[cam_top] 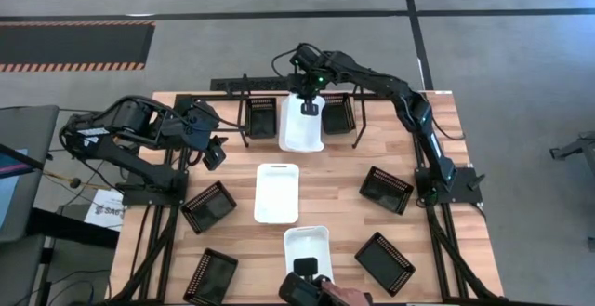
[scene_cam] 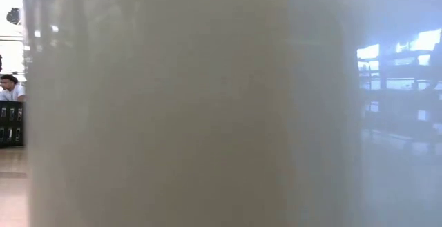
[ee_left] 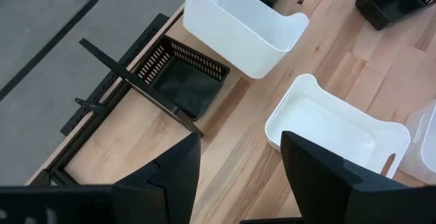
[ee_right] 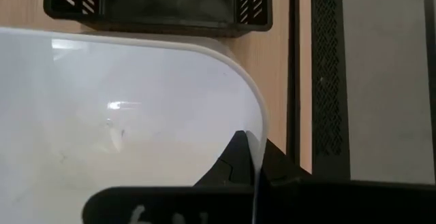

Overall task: Stack baskets on shelf by color
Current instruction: Put the right white bin on the shelf

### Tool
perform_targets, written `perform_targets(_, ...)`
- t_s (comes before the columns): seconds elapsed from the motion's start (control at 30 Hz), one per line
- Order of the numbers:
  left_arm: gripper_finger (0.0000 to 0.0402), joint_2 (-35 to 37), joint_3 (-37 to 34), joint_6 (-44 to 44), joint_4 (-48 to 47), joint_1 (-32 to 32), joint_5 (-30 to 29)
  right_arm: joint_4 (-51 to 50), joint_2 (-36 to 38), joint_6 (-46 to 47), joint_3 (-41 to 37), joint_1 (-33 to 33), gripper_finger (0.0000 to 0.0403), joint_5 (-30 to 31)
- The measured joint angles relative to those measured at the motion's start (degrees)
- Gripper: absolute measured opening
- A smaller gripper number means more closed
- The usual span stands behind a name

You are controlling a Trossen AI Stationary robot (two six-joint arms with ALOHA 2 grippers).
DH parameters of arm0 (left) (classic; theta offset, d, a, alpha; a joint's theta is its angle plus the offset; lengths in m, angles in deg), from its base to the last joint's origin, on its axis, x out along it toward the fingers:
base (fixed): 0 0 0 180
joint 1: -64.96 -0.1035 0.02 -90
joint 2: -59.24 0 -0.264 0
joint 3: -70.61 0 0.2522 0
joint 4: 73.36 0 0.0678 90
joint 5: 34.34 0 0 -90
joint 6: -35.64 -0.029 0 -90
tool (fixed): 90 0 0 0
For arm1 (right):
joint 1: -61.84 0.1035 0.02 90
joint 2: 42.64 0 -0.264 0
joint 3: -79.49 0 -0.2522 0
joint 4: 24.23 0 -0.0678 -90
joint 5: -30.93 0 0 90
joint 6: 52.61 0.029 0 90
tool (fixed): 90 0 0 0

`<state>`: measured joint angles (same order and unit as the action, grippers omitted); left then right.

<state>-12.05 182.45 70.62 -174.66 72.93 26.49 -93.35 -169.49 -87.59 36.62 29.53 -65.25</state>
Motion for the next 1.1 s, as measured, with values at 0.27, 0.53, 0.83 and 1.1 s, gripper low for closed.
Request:
perform_targets(0.27,0.0193,0.0,0.0,0.0,0.0,0.0,0.0,1.9,0.0,0.0,0.0,-1.1,0.0,0.0)
perform_targets(0.53,0.0193,0.0,0.0,0.1,0.0,0.0,0.0,2.0,0.0,-0.2,0.0,-2.9,0.0,0.1)
perform_targets(0.83,0.0193,0.0,0.0,0.2,0.0,0.0,-0.7,0.9,0.0,-1.4,0.0,-3.5,0.0,0.1)
perform_targets(1.1,0.0193,0.0,0.0,0.3,0.0,0.0,-0.9,-0.3,0.0,-1.5,0.0,-3.1,0.0,-1.1)
